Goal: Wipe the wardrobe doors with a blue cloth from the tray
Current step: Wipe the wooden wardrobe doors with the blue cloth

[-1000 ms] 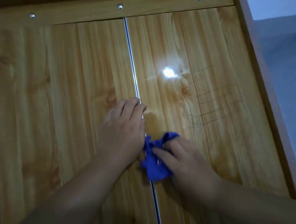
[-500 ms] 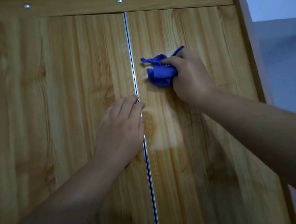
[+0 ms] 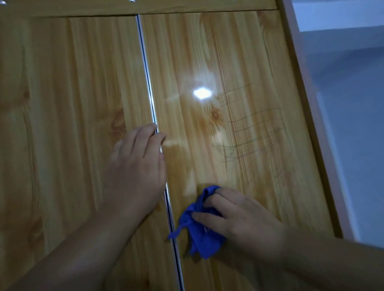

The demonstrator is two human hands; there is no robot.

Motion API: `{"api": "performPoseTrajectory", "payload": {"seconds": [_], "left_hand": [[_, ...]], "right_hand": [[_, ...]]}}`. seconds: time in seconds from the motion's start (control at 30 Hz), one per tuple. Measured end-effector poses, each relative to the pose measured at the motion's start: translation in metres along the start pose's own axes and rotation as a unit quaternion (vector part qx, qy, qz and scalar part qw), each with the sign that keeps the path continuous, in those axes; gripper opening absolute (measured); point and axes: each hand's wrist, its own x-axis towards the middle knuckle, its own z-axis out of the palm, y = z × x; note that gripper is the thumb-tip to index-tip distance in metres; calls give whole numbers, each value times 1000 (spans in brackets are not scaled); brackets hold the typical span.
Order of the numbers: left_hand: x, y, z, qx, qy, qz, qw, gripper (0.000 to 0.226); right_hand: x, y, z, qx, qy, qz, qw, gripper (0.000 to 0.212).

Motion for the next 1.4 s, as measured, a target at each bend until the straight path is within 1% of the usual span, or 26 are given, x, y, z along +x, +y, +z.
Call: {"api": "performPoseTrajectory", "payload": {"seconds": [0.03, 0.1, 0.13, 0.2, 0.3, 0.37, 0.43, 0.47, 0.53, 0.63, 0.7, 0.77, 0.87, 0.97, 1.07, 1.17, 1.23, 1.3, 1.37, 1.4], "left_hand": [[-1, 1, 0, 0, 0, -2, 1000, 38], [-2, 2, 2, 1, 1, -6, 1000, 38], [-2, 3, 3, 1, 2, -8, 1000, 38], [-3, 4, 4, -2, 4, -13, 1000, 39], [-4, 4, 8, 2, 15, -13, 1000, 39], [-4, 4, 10, 3, 22, -13, 1000, 40], [-4, 4, 11, 4, 22, -17, 1000, 41], [-4, 5, 11, 4, 21, -20, 1000, 42], [-5, 8, 11, -1, 18, -28, 999, 42], [-5, 14, 9, -9, 11, -42, 999, 43], [-5, 17, 7, -14, 0, -55, 998, 44], [-5, 19, 5, -18, -8, -63, 998, 45], [-4, 18, 4, -22, -15, -59, 998, 45], [-6, 17, 5, -18, -18, -60, 998, 46], [-6, 14, 7, -20, -9, -52, 998, 46], [-8, 13, 11, -14, 9, -41, 999, 44], [-8, 12, 13, -16, 17, -37, 999, 44], [-8, 9, 14, -17, 22, -30, 999, 44], [-9, 8, 15, -17, 23, -26, 999, 44], [-9, 9, 15, -17, 23, -28, 999, 44]], "right_hand": [[8, 10, -6, -2, -5, -2, 1000, 37], [29, 37, -20, 1, 7, 23, 1000, 42], [42, 52, -29, 1, 24, 47, 999, 42], [70, 85, -46, -9, 60, 124, 990, 46], [100, 132, -65, -17, 134, 238, 962, 41], [108, 148, -71, -15, 178, 284, 942, 39], [110, 142, -67, -9, 200, 310, 929, 40], [107, 131, -62, -5, 200, 310, 930, 41], [85, 97, -46, -1, 175, 271, 946, 43], [24, 30, -16, 29, 81, 206, 975, 48], [-11, -3, -2, 33, 29, 158, 986, 45], [-23, -6, 1, 28, 13, 118, 993, 41], [-6, 21, -11, -7, 18, 78, 997, 41], [29, 54, -35, 3, 29, 108, 994, 45], [65, 97, -57, 0, 72, 168, 983, 48], [88, 146, -79, -23, 122, 238, 963, 47], [89, 165, -86, -19, 147, 291, 945, 48], [82, 157, -81, -13, 157, 316, 935, 46], [60, 127, -67, 1, 148, 299, 943, 45], [43, 106, -58, 13, 130, 284, 950, 45]]}}
